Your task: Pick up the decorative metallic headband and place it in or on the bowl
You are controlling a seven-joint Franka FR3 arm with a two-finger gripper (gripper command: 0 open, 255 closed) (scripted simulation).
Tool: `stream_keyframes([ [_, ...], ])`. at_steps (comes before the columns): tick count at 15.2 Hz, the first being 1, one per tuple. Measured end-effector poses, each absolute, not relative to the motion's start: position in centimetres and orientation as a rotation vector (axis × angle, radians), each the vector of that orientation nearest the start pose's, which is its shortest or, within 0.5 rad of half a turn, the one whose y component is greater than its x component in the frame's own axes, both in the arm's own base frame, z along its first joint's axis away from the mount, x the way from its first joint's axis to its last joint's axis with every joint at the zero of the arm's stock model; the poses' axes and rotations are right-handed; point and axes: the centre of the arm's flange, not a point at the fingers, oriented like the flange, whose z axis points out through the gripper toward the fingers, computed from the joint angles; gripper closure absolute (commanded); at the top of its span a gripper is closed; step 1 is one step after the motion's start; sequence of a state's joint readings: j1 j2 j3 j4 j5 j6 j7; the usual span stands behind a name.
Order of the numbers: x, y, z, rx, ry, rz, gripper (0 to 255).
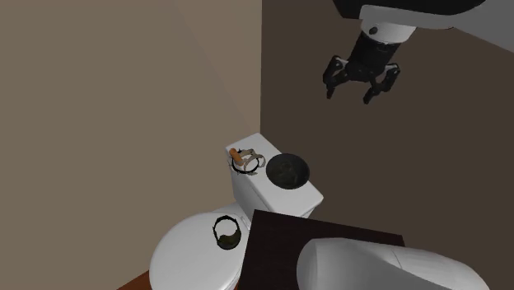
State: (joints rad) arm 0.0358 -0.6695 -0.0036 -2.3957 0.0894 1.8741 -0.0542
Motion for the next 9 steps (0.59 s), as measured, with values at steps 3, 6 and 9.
stream_keyframes([
  [3, 38.7, 3.5, 53.2, -3.053, -0.181, -0.216, 0],
  [6, 41.1, 5.7, 50.7, -3.059, -0.261, -0.206, 0],
  [9, 43.0, 7.8, 48.1, -3.063, -0.342, -0.194, 0],
])
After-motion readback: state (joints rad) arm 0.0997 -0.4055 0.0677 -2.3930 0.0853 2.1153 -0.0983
